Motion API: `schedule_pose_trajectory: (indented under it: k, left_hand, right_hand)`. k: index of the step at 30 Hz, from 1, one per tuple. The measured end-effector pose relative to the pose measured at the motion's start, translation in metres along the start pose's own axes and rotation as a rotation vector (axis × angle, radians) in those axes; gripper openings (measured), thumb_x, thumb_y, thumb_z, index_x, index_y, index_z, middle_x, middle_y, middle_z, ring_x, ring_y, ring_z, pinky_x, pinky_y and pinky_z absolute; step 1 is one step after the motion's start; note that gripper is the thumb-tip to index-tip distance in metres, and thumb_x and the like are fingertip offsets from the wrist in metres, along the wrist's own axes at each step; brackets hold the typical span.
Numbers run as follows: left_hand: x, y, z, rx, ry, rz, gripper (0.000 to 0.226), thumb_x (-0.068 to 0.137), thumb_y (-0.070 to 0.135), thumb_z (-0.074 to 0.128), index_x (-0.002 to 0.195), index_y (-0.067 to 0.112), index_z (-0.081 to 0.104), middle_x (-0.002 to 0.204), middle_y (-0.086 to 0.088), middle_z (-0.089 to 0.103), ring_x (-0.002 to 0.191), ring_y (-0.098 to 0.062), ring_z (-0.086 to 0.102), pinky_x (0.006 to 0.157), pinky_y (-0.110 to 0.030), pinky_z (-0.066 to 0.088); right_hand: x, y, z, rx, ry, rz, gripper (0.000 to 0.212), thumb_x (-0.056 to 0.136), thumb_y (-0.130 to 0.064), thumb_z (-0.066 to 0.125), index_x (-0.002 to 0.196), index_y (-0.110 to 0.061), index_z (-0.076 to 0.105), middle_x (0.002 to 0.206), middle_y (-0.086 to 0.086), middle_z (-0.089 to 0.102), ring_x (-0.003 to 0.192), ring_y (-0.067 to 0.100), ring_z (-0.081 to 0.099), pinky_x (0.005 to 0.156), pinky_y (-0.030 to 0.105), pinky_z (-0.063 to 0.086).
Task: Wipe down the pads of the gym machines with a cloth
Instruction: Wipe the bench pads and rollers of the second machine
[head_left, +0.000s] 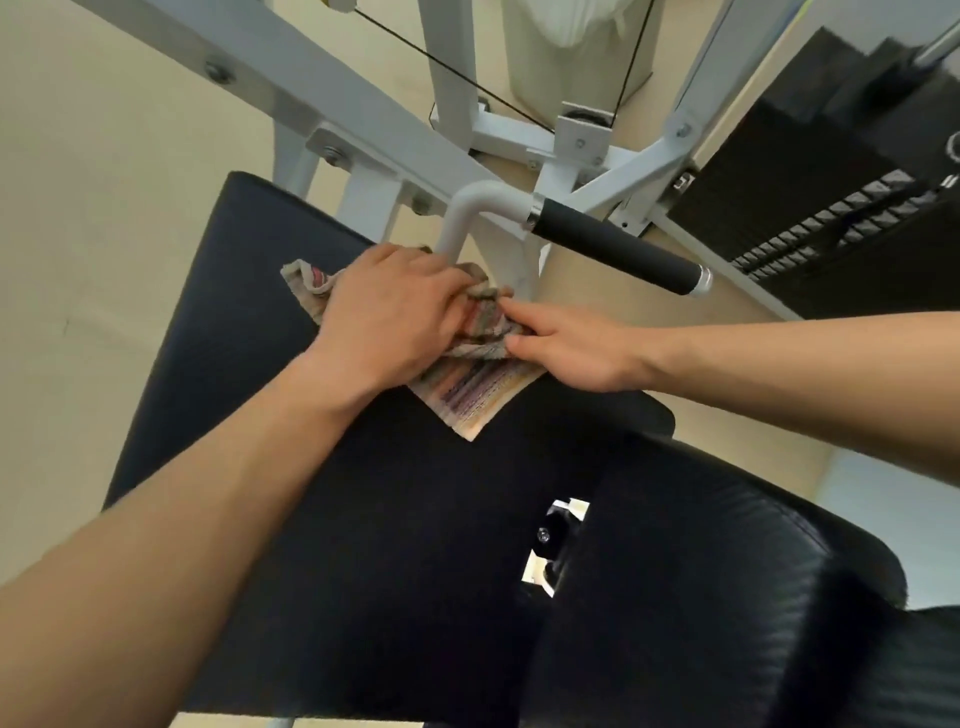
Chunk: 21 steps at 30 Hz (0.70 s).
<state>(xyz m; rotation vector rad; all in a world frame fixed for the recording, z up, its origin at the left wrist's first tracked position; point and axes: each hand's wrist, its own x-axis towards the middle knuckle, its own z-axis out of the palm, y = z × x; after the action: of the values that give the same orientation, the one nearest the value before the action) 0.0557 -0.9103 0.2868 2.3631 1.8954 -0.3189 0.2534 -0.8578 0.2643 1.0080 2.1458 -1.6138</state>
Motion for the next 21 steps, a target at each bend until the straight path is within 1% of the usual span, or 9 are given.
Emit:
schedule_pose_trajectory:
  k: [3,7,8,10,14,16,18,19,21]
  left_hand:
    - [0.006,-0.029,-0.010,0.103,-0.007,-0.135,0.044,0.101,0.039,0.033,0.101,0.016,0.071,0.098,-0.008,0.072,0.094,-0.033,0.064,0.088,-0.045,0.044]
    - [0.012,0.001,-0.006,0.137,-0.040,-0.119,0.048,0.100,0.032,0.033,0.086,0.007,0.071,0.083,-0.014,0.070,0.081,-0.037,0.063,0.082,-0.046,0.043]
    - [0.011,0.011,-0.005,0.141,-0.041,-0.093,0.048,0.101,0.029,0.034,0.085,0.005,0.071,0.079,-0.015,0.069,0.076,-0.037,0.063,0.080,-0.046,0.043]
    - [0.008,0.027,-0.003,0.150,-0.031,-0.038,0.046,0.103,0.027,0.036,0.085,0.006,0.072,0.079,-0.016,0.069,0.075,-0.036,0.064,0.082,-0.045,0.043]
    - [0.009,0.071,0.018,0.094,-0.051,0.071,0.032,0.101,0.025,0.041,0.098,0.013,0.071,0.095,-0.012,0.073,0.090,-0.034,0.066,0.097,-0.046,0.041]
    - [0.018,0.093,0.025,0.070,-0.109,0.124,0.036,0.101,0.027,0.038,0.090,0.015,0.070,0.086,-0.009,0.072,0.078,-0.030,0.065,0.086,-0.043,0.045]
    - [0.030,0.109,0.026,0.068,-0.159,0.162,0.038,0.101,0.031,0.039,0.083,0.018,0.070,0.076,-0.004,0.068,0.063,-0.026,0.055,0.066,-0.037,0.046]
    - [0.038,0.117,0.027,0.057,-0.194,0.176,0.038,0.102,0.034,0.038,0.085,0.020,0.070,0.076,-0.004,0.067,0.062,-0.025,0.051,0.060,-0.035,0.043]
    - [0.051,0.136,0.028,0.002,-0.302,0.211,0.041,0.103,0.039,0.035,0.094,0.021,0.071,0.088,-0.008,0.070,0.070,-0.028,0.058,0.063,-0.035,0.041]
  right_hand:
    - [0.026,-0.027,0.003,0.053,0.069,-0.088,0.048,0.106,-0.032,0.040,0.154,-0.025,0.033,0.143,0.004,0.055,0.126,0.021,0.053,0.107,0.036,0.040]
    - [0.021,-0.009,0.004,-0.100,0.060,-0.105,0.042,0.106,-0.034,0.039,0.146,-0.020,0.041,0.127,0.004,0.063,0.114,0.022,0.060,0.087,0.029,0.041]
    - [0.010,0.006,0.003,-0.141,0.038,-0.077,0.042,0.107,-0.035,0.038,0.146,-0.020,0.041,0.130,0.005,0.063,0.116,0.024,0.059,0.088,0.028,0.041]
    - [-0.016,0.033,0.003,-0.168,-0.009,-0.012,0.046,0.107,-0.034,0.036,0.152,-0.021,0.036,0.140,0.005,0.058,0.124,0.025,0.055,0.099,0.032,0.042]
    - [-0.037,0.063,0.002,-0.108,-0.087,0.088,0.045,0.109,-0.037,0.030,0.152,-0.028,0.038,0.142,0.000,0.057,0.126,0.021,0.053,0.107,0.036,0.040]
    - [-0.042,0.072,0.001,-0.055,-0.104,0.152,0.045,0.109,-0.039,0.028,0.148,-0.026,0.046,0.139,0.001,0.059,0.124,0.020,0.053,0.106,0.033,0.038]
    - [-0.052,0.082,0.000,0.014,-0.124,0.228,0.043,0.109,-0.037,0.029,0.145,-0.025,0.051,0.137,0.001,0.059,0.121,0.018,0.052,0.101,0.029,0.035]
    - [-0.056,0.087,0.001,0.046,-0.136,0.272,0.043,0.109,-0.036,0.030,0.144,-0.025,0.052,0.137,0.000,0.059,0.120,0.017,0.052,0.100,0.028,0.034]
    - [-0.067,0.106,0.004,0.148,-0.130,0.382,0.042,0.109,-0.034,0.033,0.142,-0.020,0.054,0.132,0.003,0.061,0.117,0.019,0.054,0.098,0.029,0.038]
